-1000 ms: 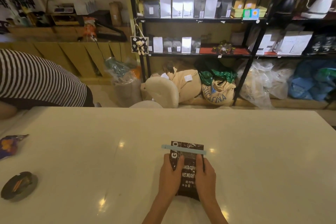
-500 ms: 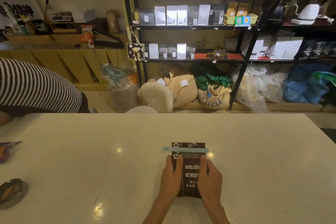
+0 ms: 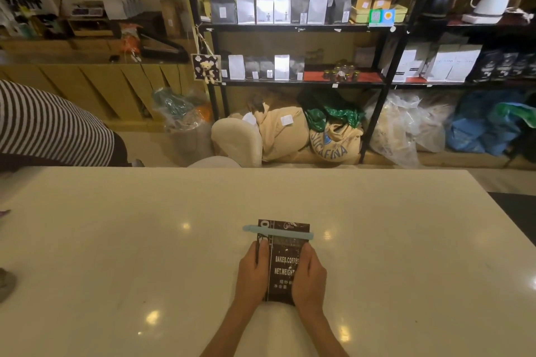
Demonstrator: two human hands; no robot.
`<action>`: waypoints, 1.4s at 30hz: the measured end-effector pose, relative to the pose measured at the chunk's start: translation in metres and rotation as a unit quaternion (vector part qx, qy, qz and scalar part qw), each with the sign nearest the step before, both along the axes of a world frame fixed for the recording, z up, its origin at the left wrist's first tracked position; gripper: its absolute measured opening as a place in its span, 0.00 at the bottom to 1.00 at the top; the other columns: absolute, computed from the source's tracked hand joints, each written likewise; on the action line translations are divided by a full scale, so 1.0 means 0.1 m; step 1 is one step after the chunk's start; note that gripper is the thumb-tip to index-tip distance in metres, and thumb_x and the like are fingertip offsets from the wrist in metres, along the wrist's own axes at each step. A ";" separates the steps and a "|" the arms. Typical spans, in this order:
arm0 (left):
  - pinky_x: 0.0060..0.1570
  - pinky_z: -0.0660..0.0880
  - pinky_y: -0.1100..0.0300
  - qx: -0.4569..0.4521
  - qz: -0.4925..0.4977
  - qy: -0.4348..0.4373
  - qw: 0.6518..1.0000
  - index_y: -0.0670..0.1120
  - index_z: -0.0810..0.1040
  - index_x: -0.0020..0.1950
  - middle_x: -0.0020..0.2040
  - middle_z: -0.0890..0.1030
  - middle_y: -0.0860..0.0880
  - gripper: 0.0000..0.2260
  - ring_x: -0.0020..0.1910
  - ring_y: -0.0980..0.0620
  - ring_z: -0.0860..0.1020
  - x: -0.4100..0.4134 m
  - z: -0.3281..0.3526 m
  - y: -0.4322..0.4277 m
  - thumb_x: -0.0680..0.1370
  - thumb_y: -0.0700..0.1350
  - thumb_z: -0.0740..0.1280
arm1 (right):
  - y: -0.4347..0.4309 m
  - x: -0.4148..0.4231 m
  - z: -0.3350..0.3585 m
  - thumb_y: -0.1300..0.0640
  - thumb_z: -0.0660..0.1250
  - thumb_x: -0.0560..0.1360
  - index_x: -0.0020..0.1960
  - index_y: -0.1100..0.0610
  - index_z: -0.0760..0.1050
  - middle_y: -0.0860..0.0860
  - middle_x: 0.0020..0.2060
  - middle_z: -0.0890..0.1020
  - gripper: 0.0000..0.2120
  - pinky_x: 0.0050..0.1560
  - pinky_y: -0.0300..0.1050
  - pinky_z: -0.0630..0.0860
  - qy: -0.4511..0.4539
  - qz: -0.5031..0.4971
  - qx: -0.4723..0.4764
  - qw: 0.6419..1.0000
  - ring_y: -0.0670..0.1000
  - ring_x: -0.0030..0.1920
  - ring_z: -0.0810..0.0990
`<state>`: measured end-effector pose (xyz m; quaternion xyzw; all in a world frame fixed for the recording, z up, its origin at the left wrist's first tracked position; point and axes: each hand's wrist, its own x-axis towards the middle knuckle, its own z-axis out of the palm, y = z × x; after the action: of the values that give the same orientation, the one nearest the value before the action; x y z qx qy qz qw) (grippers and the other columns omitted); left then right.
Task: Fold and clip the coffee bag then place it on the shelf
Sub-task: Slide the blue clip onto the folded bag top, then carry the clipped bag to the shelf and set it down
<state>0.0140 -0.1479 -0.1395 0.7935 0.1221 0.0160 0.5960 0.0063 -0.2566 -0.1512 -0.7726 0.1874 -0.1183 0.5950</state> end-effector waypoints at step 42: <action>0.48 0.78 0.60 -0.013 -0.600 0.080 0.796 0.50 0.77 0.61 0.50 0.83 0.51 0.19 0.47 0.58 0.82 -2.65 0.22 -3.68 0.83 0.57 0.51 | -2.83 -3.75 0.34 0.44 0.60 0.80 0.42 0.52 0.78 0.51 0.38 0.84 0.15 0.41 0.47 0.78 0.015 -0.545 0.065 0.836 0.48 0.40 0.83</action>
<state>-0.2514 -0.5158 -0.1171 0.6986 -0.3309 -0.4093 0.4847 -0.3690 -0.5398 -0.1172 -0.5066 0.5942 -0.3993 0.4804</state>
